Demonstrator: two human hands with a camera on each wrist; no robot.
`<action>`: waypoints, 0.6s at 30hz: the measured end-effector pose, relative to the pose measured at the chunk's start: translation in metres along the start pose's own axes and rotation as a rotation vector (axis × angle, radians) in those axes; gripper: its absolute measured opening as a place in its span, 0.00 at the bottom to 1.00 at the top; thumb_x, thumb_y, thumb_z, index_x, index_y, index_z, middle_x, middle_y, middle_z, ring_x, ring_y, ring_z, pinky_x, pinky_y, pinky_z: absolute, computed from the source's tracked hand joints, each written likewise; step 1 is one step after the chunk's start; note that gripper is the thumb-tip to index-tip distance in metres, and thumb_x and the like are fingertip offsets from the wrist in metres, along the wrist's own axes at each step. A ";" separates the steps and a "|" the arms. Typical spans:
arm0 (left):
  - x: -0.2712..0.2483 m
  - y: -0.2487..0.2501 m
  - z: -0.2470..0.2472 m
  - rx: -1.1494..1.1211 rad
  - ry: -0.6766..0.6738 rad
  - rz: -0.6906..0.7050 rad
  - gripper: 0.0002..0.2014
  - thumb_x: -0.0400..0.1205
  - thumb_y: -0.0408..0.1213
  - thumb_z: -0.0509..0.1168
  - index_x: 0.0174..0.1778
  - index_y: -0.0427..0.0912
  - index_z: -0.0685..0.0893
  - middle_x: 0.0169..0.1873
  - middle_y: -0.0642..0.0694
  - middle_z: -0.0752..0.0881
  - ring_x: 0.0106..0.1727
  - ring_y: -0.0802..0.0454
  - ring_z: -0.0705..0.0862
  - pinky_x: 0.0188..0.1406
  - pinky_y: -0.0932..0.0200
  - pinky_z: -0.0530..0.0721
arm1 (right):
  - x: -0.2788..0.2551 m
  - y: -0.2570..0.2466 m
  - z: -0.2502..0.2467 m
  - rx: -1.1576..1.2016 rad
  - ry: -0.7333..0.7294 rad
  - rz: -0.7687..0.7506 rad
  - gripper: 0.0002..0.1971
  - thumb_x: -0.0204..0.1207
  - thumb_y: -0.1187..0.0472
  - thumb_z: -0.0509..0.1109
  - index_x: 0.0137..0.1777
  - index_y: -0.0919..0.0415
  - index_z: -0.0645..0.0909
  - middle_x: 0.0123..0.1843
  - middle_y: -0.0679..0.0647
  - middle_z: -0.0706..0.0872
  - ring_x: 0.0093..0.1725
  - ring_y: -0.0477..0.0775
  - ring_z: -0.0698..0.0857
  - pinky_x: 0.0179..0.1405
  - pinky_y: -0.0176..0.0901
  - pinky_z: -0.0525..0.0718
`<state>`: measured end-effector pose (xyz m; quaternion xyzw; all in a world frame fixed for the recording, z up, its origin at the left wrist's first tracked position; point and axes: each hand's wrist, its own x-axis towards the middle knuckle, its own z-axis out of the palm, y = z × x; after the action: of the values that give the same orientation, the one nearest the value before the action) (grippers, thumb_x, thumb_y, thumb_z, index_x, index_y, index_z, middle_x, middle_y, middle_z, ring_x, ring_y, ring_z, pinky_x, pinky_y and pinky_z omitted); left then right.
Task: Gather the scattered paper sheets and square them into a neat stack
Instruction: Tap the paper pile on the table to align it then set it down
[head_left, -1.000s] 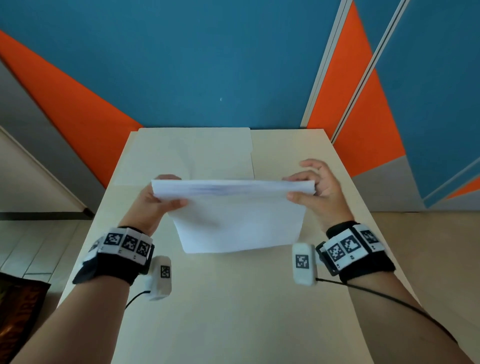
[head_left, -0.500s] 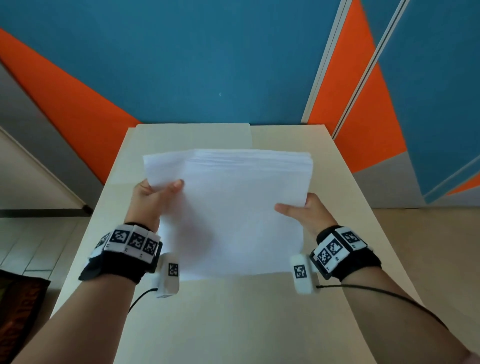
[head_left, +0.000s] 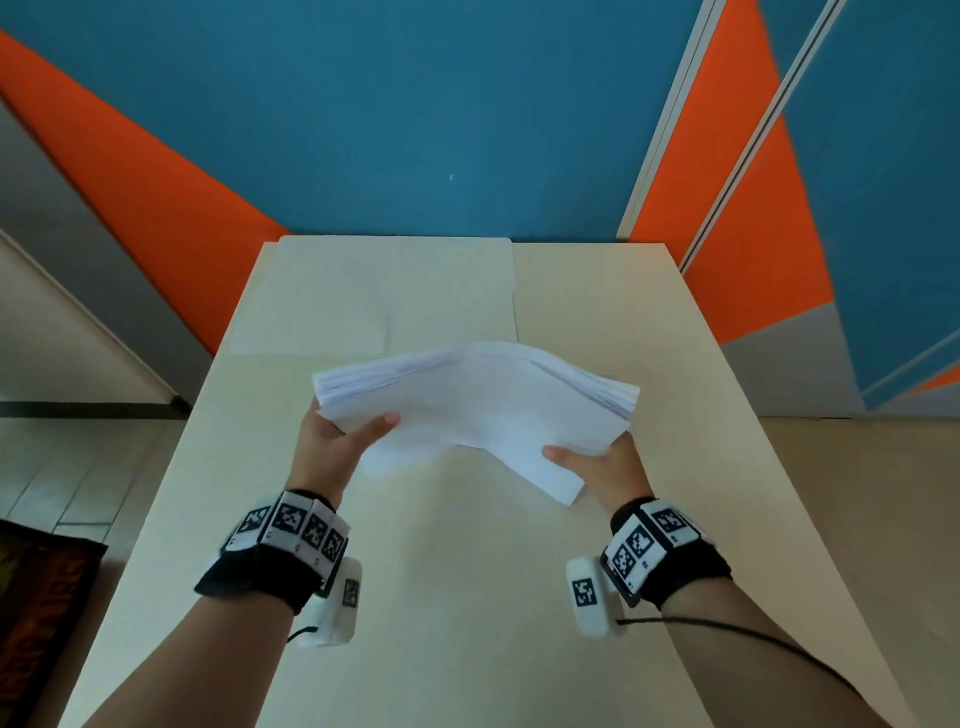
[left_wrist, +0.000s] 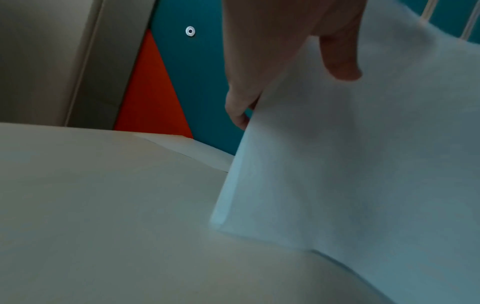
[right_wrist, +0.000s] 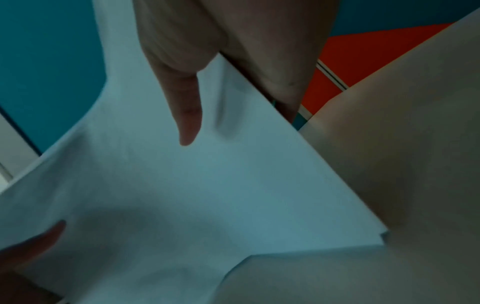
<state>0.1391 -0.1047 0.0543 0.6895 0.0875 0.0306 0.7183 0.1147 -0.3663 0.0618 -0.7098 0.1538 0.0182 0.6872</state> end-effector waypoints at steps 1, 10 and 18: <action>0.001 0.000 0.000 0.010 0.011 0.005 0.30 0.64 0.36 0.78 0.62 0.30 0.81 0.50 0.43 0.89 0.56 0.45 0.88 0.41 0.72 0.84 | 0.001 0.002 -0.002 -0.007 0.000 0.008 0.17 0.65 0.75 0.77 0.45 0.53 0.79 0.44 0.47 0.85 0.43 0.40 0.82 0.28 0.16 0.78; -0.002 0.051 0.007 0.389 0.197 0.450 0.47 0.62 0.51 0.76 0.76 0.53 0.61 0.70 0.42 0.74 0.69 0.54 0.72 0.70 0.70 0.67 | 0.014 0.005 -0.008 -0.117 0.039 0.090 0.17 0.66 0.66 0.78 0.56 0.64 0.82 0.42 0.48 0.86 0.40 0.43 0.84 0.41 0.32 0.81; -0.001 0.085 0.072 1.649 -0.391 0.572 0.45 0.74 0.61 0.64 0.82 0.52 0.49 0.81 0.48 0.63 0.83 0.45 0.56 0.78 0.33 0.42 | 0.018 0.004 -0.010 -0.119 0.065 0.154 0.26 0.63 0.64 0.81 0.61 0.67 0.79 0.48 0.52 0.86 0.41 0.46 0.82 0.29 0.27 0.72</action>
<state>0.1568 -0.1716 0.1410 0.9750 -0.2178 0.0179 -0.0389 0.1291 -0.3802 0.0539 -0.7356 0.2287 0.0568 0.6351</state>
